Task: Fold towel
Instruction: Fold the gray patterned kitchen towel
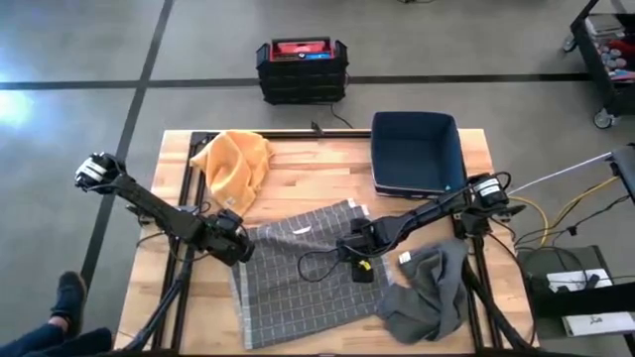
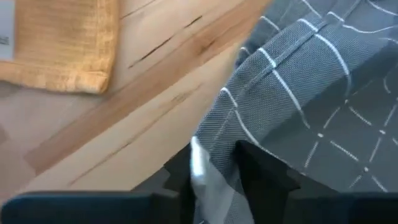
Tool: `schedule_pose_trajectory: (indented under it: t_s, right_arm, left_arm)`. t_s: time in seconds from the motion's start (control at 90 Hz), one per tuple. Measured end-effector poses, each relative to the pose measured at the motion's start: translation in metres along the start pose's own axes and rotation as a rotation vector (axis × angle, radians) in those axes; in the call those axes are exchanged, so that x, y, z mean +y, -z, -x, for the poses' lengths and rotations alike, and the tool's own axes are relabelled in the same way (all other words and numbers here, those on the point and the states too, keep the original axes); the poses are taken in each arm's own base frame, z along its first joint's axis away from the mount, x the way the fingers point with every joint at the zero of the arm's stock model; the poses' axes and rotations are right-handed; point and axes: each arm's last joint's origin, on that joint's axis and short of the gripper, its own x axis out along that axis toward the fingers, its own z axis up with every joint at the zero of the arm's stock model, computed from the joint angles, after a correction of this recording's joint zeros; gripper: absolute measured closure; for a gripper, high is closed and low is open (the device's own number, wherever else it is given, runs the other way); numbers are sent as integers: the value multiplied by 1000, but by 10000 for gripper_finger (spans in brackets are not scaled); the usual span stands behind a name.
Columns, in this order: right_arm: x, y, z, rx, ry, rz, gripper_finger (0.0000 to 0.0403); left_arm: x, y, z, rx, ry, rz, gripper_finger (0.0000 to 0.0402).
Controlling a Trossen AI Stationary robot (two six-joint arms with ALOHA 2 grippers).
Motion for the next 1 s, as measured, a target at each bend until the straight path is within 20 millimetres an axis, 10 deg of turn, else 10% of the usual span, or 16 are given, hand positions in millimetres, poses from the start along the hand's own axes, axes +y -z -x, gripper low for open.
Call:
schedule_pose_trajectory:
  t_s: [0.644,1.0]
  right_arm:
    - [-2,-2,-2,-31,-2,11,184]
    - [-15,-30,27,-106,2,97,152]
  left_arm:
    - [-2,-15,39,139,-189,-77,398]
    - [-34,-34,74,106,52,-189,257]
